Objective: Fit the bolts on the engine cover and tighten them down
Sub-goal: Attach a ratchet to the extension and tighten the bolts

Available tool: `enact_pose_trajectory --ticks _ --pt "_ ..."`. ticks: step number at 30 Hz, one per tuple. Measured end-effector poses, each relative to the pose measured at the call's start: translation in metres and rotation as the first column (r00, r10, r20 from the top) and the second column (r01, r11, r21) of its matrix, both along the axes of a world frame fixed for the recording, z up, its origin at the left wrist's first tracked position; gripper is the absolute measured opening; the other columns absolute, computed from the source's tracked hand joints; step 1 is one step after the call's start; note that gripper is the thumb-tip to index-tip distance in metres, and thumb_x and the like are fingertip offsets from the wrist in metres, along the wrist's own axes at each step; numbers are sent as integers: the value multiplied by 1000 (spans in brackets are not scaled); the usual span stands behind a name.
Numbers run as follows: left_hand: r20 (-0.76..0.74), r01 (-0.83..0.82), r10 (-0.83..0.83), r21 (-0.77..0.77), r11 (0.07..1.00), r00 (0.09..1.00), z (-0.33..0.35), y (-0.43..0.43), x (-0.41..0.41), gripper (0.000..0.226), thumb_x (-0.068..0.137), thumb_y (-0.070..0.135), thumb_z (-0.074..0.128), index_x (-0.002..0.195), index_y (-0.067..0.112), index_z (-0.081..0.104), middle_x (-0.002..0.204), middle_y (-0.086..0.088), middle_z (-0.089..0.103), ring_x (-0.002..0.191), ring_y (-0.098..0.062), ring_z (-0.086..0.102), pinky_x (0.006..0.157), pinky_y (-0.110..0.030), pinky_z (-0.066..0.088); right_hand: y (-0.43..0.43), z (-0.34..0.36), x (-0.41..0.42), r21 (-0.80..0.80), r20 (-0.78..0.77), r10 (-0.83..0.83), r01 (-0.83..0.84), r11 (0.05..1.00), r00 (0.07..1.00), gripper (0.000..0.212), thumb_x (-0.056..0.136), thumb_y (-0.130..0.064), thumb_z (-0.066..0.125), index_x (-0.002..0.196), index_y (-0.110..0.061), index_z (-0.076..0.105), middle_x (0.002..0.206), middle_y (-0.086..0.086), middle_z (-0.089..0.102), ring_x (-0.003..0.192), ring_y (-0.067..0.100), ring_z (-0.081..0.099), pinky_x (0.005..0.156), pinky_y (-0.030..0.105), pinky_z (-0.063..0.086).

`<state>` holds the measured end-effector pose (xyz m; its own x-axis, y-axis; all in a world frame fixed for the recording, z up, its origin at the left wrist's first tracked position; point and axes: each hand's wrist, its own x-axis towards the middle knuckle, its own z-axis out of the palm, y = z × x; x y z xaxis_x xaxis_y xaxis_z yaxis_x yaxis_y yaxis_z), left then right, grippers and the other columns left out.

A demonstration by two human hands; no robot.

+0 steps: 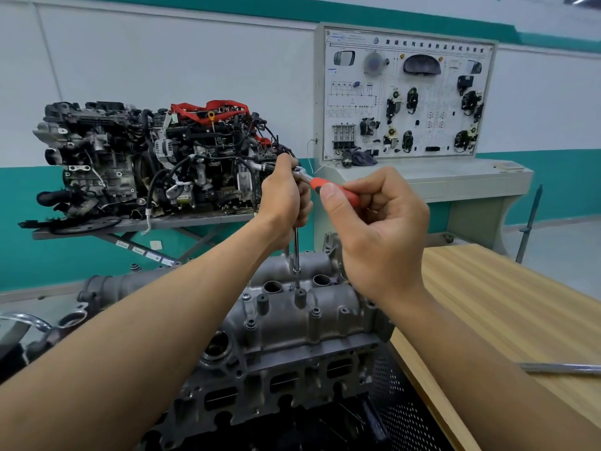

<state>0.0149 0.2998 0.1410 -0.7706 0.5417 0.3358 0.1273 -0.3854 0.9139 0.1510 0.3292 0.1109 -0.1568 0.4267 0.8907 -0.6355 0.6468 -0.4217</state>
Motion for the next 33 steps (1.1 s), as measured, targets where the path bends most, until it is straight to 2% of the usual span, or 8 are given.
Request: enact_pose_trajectory --ticks 6,9,13,19,22,24,29,33 --pt "-141 -8 30 151 988 990 45 -25 9 51 100 32 41 49 27 41 45 7 32 41 -15 21 39 -24 19 40 33 25 -290 58 245 -219 932 968 13 92 -6 65 80 -12 64 62 0 59 56 12 50 52 24 41" --pt "-326 -10 25 46 999 945 70 -31 31 50 99 37 42 50 26 39 46 7 32 42 -15 22 42 -25 21 62 56 44 -207 230 -30 79 975 973 17 91 -13 65 75 -19 67 66 -4 62 61 6 55 57 20 46" --pt "-618 -30 -133 -246 969 775 64 -25 76 54 99 58 39 58 24 47 46 14 40 42 -9 30 49 -28 28 62 66 64 175 475 -380 338 925 794 33 101 -33 53 78 -12 67 72 2 65 65 6 61 63 25 51" --pt "-548 345 -579 -475 809 603 31 -13 123 53 108 43 33 89 2 60 60 4 41 52 -9 33 49 -22 27 64 46 128 -228 762 153 39 973 630 58 103 -53 38 104 -1 64 65 15 68 44 23 53 45 29 41" --pt "-516 397 -682 -561 727 519 18 -1 147 39 108 33 37 93 6 61 70 1 46 57 -8 41 54 -21 36 79 31 169 -359 768 271 39 932 580 47 100 -50 45 76 -19 72 50 3 48 39 14 34 39 23 30" --pt "-497 427 -712 -574 699 496 6 12 168 28 108 23 41 93 13 62 77 -2 53 63 -8 49 58 -22 42 87 22 194 -453 731 325 69 889 600 47 96 -53 50 63 -22 65 49 -2 38 38 11 27 37 22 26" --pt "-576 267 -715 -673 690 396 -31 42 184 24 106 24 45 116 14 65 93 2 69 77 -7 64 71 -31 54 120 -5 264 -645 568 343 146 750 748 47 82 -62 56 81 -18 74 45 -7 25 35 7 19 36 20 19" --pt "-466 393 -756 -656 644 460 -86 57 196 21 105 18 50 110 15 69 80 6 69 67 -7 59 62 -27 49 139 -43 309 -722 537 315 234 652 782 37 74 -61 68 71 -25 60 42 -7 23 31 8 22 34 19 23"
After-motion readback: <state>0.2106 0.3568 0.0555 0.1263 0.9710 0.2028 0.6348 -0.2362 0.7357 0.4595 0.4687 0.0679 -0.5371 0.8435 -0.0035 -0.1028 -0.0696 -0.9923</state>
